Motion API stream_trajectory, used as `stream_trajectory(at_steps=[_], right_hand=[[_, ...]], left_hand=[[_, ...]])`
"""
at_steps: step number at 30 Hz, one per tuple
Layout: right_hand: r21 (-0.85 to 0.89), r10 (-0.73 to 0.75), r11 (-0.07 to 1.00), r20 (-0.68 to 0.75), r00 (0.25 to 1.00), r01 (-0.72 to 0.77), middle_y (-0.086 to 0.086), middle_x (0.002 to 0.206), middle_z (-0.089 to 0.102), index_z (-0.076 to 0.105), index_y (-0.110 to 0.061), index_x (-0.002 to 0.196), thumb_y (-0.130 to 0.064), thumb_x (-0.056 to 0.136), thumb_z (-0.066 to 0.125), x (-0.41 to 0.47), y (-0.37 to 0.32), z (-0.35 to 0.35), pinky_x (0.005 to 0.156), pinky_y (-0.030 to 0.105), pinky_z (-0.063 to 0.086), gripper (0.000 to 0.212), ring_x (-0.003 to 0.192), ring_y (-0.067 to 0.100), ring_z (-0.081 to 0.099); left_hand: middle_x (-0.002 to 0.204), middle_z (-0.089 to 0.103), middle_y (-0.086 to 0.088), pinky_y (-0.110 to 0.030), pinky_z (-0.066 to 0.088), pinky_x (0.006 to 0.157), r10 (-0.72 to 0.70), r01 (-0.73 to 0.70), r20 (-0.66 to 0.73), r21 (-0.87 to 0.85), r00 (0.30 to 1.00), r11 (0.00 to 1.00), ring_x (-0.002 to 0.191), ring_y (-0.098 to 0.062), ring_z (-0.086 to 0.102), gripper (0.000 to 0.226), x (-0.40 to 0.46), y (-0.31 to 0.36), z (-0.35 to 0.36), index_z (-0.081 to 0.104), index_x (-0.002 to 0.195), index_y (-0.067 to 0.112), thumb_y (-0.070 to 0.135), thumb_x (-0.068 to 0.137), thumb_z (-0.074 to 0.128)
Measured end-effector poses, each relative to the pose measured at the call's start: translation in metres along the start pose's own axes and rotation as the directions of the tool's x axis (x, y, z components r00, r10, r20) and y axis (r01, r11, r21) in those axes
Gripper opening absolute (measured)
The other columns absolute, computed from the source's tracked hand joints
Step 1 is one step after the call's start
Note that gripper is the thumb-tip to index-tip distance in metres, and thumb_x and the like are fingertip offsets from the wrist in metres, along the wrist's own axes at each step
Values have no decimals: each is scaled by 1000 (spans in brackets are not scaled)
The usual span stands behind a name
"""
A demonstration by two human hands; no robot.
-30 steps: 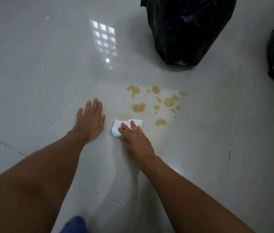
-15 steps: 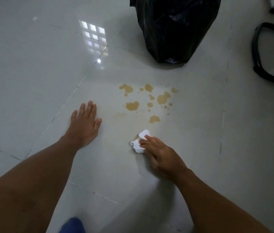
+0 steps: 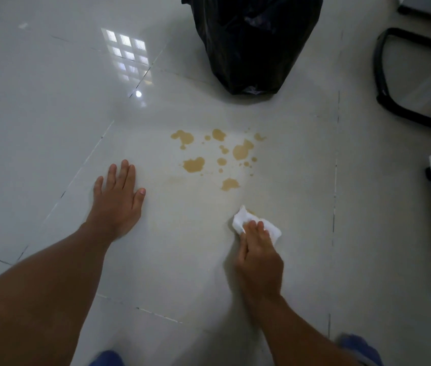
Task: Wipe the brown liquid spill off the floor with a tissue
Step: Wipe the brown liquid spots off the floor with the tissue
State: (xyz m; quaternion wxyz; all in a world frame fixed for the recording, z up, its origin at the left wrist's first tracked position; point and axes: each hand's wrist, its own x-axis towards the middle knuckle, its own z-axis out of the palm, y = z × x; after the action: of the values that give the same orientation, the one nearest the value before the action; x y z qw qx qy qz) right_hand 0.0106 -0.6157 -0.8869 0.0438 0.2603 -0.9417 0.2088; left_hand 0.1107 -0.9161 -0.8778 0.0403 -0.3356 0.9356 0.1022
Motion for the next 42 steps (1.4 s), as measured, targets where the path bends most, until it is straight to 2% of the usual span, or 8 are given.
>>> stream_trajectory(at_steps=[7,12,18,24,29,36,39,42], right_hand=[[262,51,964,-18,999,-44,1,104,75,74,-16,109,-24,90,47,-7,-56,0,62,27,57,34,89,18,72],[392,79,920,-166,983,-8,0,110,73,69,-15,118,-18,92,53,49,-31,-23,77,17,47,30,95,15,69],[294,-13,951,-268,963,94,8,127,65,64,-14,125,-10,94,55,86,5,-35,89,32,52,33,120,21,59],[5,-113,993,-96,989,114,11,132,61,61,-9,128,-12,90,50,8,38,-13,90,49,54,40,124,28,55],[-74,14,997,-103,995,-22,13,138,55,57,-4,131,-6,88,50,-37,14,1,105,46,42,44,131,28,48],[158,27,987,-41,999,-20,5,129,63,67,-12,121,-20,94,41,-59,-68,14,99,36,46,39,122,21,58],[360,182,920,-41,982,-155,-3,118,70,69,-20,119,-29,90,45,-29,-87,7,72,25,58,39,101,16,69],[507,274,834,-39,961,-217,-4,116,71,62,-22,127,-36,93,39,21,-88,-2,78,28,56,43,96,16,70]], left_hand=[[163,8,-5,-50,7,117,4,-5,-22,-6,1000,1000,149,-26,4,70,-1,-2,2,14,152,12,46,92,14],[163,5,-3,-48,5,118,2,-3,-13,-11,1000,1000,150,-24,2,69,-1,-2,1,13,153,13,46,92,14],[163,4,-3,-48,4,118,-14,14,7,-20,1000,1000,150,-24,1,67,0,1,-3,12,153,12,45,94,15],[163,6,-6,-50,5,118,-25,25,14,-22,1000,999,149,-27,2,61,2,3,-4,14,153,11,40,100,20],[163,5,-5,-50,3,119,-60,61,27,-30,998,998,149,-26,1,59,4,8,-5,13,153,11,37,101,23],[163,5,-5,-50,4,119,-61,62,33,-33,998,998,149,-27,1,59,5,10,-7,13,153,11,37,101,23],[162,10,-3,-49,8,118,-39,39,2,-55,999,998,149,-26,6,59,6,4,-7,18,152,13,39,100,18],[161,17,-1,-47,14,116,4,-4,-8,-77,1000,997,148,-24,13,66,5,-7,-11,24,151,17,43,92,13]])
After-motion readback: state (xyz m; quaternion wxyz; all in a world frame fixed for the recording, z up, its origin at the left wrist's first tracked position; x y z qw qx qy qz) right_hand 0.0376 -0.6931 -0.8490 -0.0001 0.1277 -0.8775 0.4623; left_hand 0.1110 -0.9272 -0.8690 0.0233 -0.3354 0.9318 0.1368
